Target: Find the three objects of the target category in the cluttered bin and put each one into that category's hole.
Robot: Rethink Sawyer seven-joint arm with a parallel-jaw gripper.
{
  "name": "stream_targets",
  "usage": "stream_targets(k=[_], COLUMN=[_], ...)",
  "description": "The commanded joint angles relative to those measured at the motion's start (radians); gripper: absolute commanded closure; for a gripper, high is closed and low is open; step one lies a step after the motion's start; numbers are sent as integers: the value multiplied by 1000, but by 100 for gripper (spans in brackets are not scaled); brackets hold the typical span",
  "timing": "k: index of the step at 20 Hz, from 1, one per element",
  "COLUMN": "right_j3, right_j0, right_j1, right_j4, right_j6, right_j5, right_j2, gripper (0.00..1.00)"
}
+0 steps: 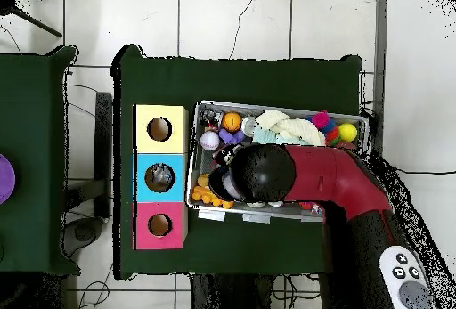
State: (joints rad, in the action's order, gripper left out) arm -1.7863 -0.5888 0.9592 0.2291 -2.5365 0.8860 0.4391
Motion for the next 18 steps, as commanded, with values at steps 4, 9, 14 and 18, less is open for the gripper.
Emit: stream_targets(k=[4, 9, 14, 18], right_j3=[27, 165, 272, 364], right_j0=[80, 79, 57, 47], right_j1=[21, -64, -130, -180], right_j4=[77, 112, 131, 155], right_j6=[-18, 74, 183, 266], right_j5=[1, 56, 99, 142], right_j2=[-65, -49, -12, 11], gripper=[100, 100, 100, 100])
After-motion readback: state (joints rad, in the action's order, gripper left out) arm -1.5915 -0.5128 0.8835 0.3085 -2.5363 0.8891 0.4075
